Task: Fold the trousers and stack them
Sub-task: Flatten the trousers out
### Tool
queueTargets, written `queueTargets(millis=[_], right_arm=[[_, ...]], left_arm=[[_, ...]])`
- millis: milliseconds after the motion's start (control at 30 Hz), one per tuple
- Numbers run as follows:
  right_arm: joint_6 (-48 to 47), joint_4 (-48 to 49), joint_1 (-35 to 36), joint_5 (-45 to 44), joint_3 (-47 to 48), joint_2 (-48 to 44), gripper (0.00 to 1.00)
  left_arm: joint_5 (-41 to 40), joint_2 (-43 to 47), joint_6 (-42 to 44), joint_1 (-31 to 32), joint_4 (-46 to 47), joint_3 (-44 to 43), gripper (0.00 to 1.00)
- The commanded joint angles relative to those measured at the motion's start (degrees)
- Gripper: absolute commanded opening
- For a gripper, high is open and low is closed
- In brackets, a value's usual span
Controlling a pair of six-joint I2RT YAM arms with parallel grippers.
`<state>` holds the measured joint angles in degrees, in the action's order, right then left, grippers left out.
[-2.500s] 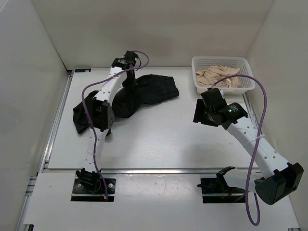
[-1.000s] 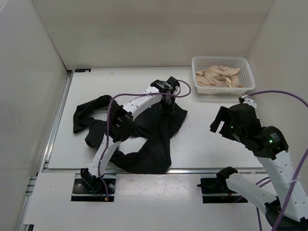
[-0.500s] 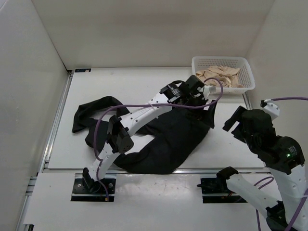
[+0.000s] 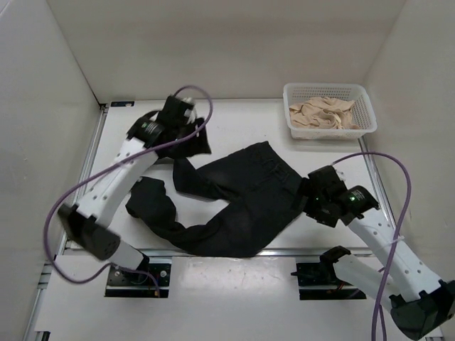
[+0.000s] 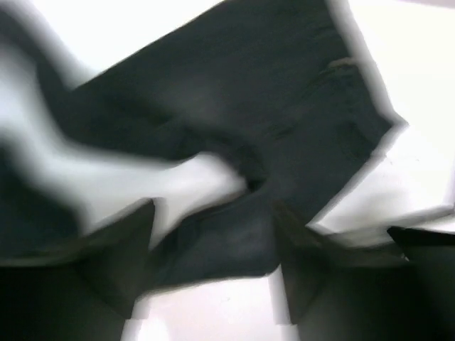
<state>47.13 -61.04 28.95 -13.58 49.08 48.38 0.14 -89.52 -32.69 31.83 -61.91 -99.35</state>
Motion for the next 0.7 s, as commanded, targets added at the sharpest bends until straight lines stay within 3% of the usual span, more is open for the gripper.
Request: queueTargets(millis=[0,67,167,300,500,600,667], right_arm=[[-2.04,11.43,0.05,8.21,-0.74,2.75,1.0],[-4.32,14.7,0.05,9.45,0.74,6.35,0.99],[-7.22,18.75,0.05,8.84,4.61,17.42,0.97],[-10.13,21.83,-0.64,6.38,15.39,33.83,0.92],[-11.98,22.36,-5.12,7.95,29.21,51.88,0.84],[-11.36,22.36,-6.71,9.28,30.45,56.73,0.8],[-10.67,22.36,-6.71,8.76,29.59,55.95,0.74]], left_arm=[[-9.72,10.47,-7.99,-4.13,-4.63,15.9,0.84],[-8.5,19.15,-10.99,-10.11,-4.01,26.25,0.96],[-9.19,25.34,-13.45,-16.77,-4.79,34.63,0.98],[-9.72,30.27,-14.85,-22.42,-6.56,39.14,1.0],[-4.37,28.61,-13.54,-24.1,-4.8,45.82,1.0],[0.18,30.01,-14.77,-25.32,-1.74,50.2,0.94],[2.57,30.54,-15.38,-25.33,-0.24,51.71,0.85]])
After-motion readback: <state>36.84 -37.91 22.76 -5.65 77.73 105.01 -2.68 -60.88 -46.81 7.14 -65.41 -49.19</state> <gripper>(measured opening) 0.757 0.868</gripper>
